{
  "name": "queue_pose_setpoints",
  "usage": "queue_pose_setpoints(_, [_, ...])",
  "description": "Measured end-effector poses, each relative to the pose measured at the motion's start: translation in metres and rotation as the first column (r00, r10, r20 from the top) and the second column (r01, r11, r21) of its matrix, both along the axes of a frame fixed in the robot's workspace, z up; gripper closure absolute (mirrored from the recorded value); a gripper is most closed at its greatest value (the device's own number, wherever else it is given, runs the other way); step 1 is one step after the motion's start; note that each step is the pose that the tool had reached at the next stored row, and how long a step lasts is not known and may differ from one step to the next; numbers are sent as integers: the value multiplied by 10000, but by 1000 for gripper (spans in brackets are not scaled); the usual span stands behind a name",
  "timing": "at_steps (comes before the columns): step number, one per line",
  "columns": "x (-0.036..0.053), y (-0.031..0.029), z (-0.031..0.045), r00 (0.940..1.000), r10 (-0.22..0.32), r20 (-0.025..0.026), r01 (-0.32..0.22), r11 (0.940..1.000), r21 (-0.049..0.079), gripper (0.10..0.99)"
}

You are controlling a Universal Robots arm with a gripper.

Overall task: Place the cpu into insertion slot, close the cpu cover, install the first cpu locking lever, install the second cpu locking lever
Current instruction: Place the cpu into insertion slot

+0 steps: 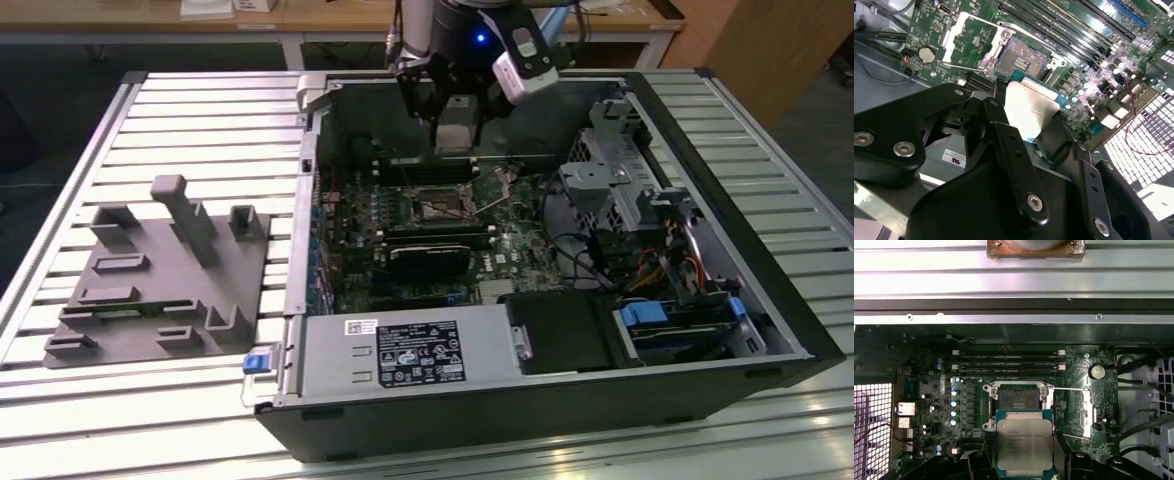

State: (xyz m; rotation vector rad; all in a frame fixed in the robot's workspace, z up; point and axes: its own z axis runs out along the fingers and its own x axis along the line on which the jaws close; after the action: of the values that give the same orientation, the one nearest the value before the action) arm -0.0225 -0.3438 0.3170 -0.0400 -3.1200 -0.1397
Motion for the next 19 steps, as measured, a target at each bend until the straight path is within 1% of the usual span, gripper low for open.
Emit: queue_pose_setpoints(19, [-1,0,-182,10000,0,0,0,10000,0,549])
